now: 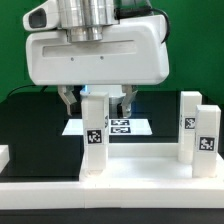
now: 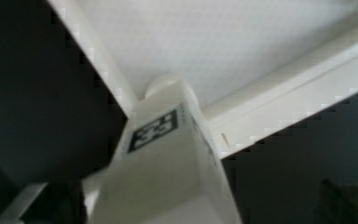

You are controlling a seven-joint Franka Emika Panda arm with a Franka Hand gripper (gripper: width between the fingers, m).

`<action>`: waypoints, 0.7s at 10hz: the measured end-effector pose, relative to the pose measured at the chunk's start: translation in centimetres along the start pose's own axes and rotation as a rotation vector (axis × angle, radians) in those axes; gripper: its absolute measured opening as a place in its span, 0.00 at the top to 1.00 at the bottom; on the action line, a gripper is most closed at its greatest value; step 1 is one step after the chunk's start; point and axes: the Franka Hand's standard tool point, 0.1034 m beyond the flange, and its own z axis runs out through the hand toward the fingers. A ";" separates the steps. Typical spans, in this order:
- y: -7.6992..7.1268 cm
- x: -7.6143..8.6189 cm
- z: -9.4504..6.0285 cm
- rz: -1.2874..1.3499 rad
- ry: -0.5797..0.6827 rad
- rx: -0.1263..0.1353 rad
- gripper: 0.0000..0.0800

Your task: Assemble desk

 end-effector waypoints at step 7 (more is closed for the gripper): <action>0.3 0.0 0.3 0.174 0.009 -0.001 0.62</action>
Offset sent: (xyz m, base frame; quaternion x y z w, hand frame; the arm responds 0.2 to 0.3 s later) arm 0.0000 0.0000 0.0000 0.0000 0.0000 0.0000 1.0000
